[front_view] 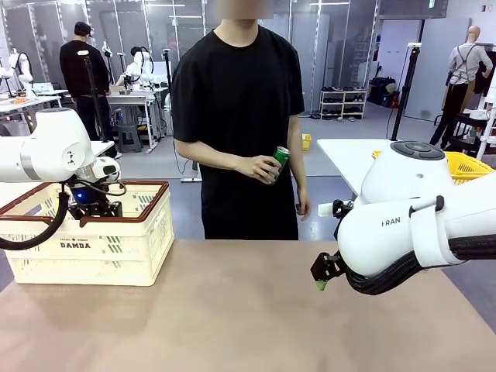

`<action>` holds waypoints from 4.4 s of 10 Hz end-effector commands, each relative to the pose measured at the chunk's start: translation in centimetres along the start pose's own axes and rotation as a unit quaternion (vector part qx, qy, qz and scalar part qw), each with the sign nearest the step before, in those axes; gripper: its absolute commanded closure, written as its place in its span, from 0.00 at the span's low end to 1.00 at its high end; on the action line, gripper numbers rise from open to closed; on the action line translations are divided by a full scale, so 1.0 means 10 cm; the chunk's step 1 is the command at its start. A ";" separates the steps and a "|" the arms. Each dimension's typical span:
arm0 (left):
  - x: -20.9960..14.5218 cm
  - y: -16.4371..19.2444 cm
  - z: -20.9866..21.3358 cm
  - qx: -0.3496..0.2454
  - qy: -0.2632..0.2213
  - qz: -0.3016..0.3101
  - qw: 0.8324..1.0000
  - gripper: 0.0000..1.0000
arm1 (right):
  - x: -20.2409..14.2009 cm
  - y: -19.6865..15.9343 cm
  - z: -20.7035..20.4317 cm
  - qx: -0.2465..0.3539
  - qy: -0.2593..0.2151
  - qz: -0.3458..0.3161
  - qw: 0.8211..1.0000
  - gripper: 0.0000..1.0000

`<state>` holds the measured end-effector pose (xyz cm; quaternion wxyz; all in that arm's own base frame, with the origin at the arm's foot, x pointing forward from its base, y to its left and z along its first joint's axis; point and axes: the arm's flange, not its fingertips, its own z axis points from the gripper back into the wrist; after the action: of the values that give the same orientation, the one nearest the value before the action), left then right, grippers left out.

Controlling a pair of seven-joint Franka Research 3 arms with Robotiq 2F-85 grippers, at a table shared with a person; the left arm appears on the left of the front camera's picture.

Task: Place the drinks into the Shopping basket.
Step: Pick up one drink and place it into the Shopping basket.

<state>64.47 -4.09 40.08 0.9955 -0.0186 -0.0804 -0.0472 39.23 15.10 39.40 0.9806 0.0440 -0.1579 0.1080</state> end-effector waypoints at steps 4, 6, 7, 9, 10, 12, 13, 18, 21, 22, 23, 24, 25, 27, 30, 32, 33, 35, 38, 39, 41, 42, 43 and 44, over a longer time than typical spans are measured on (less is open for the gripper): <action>-0.10 0.05 -0.07 -0.008 0.017 -0.014 1.000 0.39 | 0.00 -0.01 -0.01 0.001 0.000 -0.001 1.000 0.00; -0.16 0.07 -0.07 -0.010 0.013 -0.013 1.000 0.19 | 0.00 -0.01 -0.01 0.001 0.000 -0.001 1.000 0.00; -0.19 0.08 -0.06 -0.011 0.011 -0.012 1.000 0.05 | 0.00 -0.01 -0.01 0.001 0.000 -0.001 1.000 0.00; -0.24 0.05 0.06 -0.017 -0.001 -0.008 1.000 0.00 | 0.00 -0.01 -0.01 0.001 0.000 -0.001 1.000 0.00; -0.28 0.01 0.17 -0.016 -0.009 -0.009 1.000 0.00 | 0.00 -0.01 -0.01 0.001 0.000 -0.001 1.000 0.00; -0.34 -0.02 0.32 -0.001 0.001 -0.009 1.000 0.00 | 0.00 -0.01 -0.01 0.001 0.000 -0.001 1.000 0.00; -0.17 0.00 0.18 -0.002 -0.002 -0.002 1.000 0.00 | 0.00 -0.01 -0.01 0.001 0.000 -0.001 1.000 0.00; -0.17 0.00 0.18 -0.002 -0.002 -0.002 1.000 0.00 | 0.00 -0.01 -0.01 0.001 0.000 -0.001 1.000 0.00; -0.17 0.00 0.18 -0.002 -0.002 -0.002 1.000 0.00 | 0.00 -0.01 -0.01 0.001 0.000 -0.001 1.000 0.00; -0.17 0.00 0.18 -0.002 -0.002 -0.002 1.000 0.00 | 0.00 -0.01 -0.01 0.001 0.000 -0.001 1.000 0.00; -0.21 -0.01 0.17 -0.002 0.002 -0.003 1.000 0.00 | 0.00 -0.01 -0.01 0.001 0.000 -0.001 1.000 0.00; -0.23 -0.06 0.36 0.006 -0.001 -0.003 1.000 0.00 | 0.00 -0.01 -0.01 0.001 0.000 -0.001 1.000 0.00; -0.28 -0.09 0.54 0.011 -0.013 -0.006 1.000 0.00 | 0.00 -0.01 -0.01 0.001 0.000 -0.001 1.000 0.00; -0.40 -0.14 0.83 0.014 -0.027 -0.005 1.000 0.00 | 0.00 -0.01 -0.01 0.001 0.000 -0.001 1.000 0.00; -0.65 -0.24 1.19 0.037 -0.025 -0.019 0.999 0.00 | 0.00 -0.01 -0.01 0.001 0.000 -0.001 1.000 0.00; -0.90 -0.31 1.40 0.030 0.002 -0.041 0.999 0.00 | 0.00 -0.01 -0.01 0.001 0.000 -0.001 1.000 0.00; -1.05 -0.32 1.47 0.031 0.000 -0.048 0.998 0.00 | 0.00 -0.01 -0.01 0.001 0.000 -0.001 1.000 0.00; -1.38 -0.35 1.54 0.030 0.011 -0.081 0.996 0.00 | 0.00 -0.01 -0.01 0.001 0.000 -0.001 1.000 0.00; -1.70 -0.33 1.53 0.013 0.022 -0.149 0.989 0.00 | 0.00 -0.01 -0.01 0.001 0.000 -0.001 1.000 0.00; -1.77 -0.33 1.51 0.002 0.032 -0.176 0.984 0.00 | 0.00 -0.01 -0.01 0.001 0.000 -0.001 1.000 0.00; -1.69 -0.38 1.51 0.021 0.024 -0.141 0.989 0.00 | 0.00 -0.01 -0.01 0.001 0.000 -0.001 1.000 0.00; -1.69 -0.38 1.51 0.021 0.024 -0.141 0.989 0.00 | 0.00 -0.01 -0.01 0.001 0.000 -0.001 1.000 0.00; -1.69 -0.38 1.51 0.021 0.024 -0.141 0.989 0.00 | 0.00 0.00 0.00 0.000 0.000 0.000 1.000 0.00; -1.69 -0.38 1.51 0.021 0.024 -0.141 0.989 0.00 | 0.00 -0.13 0.07 -0.013 0.011 0.026 1.000 0.00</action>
<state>44.68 -5.53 52.15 0.9791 0.0142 -0.0554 -0.1950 39.23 14.88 39.44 0.9806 0.0399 -0.1551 0.1128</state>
